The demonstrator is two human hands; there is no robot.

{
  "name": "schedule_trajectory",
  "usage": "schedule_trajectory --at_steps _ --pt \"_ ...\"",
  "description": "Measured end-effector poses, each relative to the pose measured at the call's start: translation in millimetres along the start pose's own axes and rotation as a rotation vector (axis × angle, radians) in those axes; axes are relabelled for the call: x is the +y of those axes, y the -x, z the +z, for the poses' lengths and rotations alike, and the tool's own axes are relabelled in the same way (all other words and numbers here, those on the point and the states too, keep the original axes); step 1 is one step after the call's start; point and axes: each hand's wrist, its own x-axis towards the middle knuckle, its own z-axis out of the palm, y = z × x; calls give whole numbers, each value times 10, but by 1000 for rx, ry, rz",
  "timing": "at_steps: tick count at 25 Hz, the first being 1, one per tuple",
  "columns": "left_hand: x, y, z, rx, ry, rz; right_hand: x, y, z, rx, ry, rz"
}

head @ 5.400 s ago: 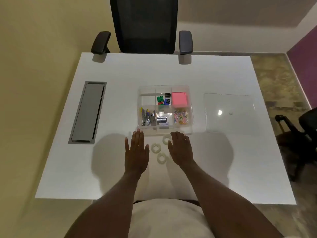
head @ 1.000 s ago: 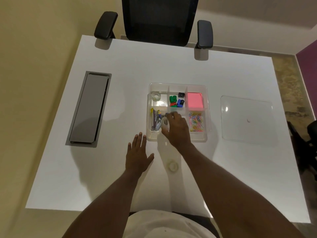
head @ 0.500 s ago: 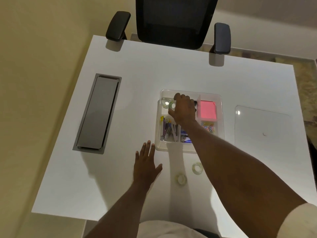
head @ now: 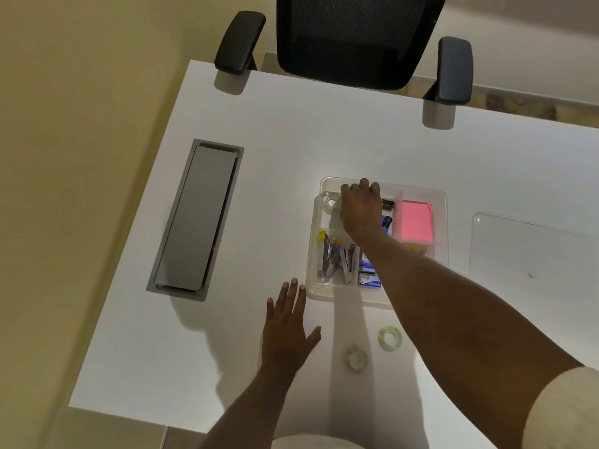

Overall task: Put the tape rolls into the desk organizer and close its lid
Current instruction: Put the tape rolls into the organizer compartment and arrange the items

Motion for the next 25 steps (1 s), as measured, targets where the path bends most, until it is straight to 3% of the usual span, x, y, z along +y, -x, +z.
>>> schedule_trajectory --at_steps 9,19,25 --pt "23 -14 -100 -69 -35 4 68 342 -119 67 -107 -14" --pt "138 49 -367 -88 -61 19 298 1615 135 179 -228 25" --pt "178 63 -428 -115 -78 28 624 2416 430 131 -236 99"
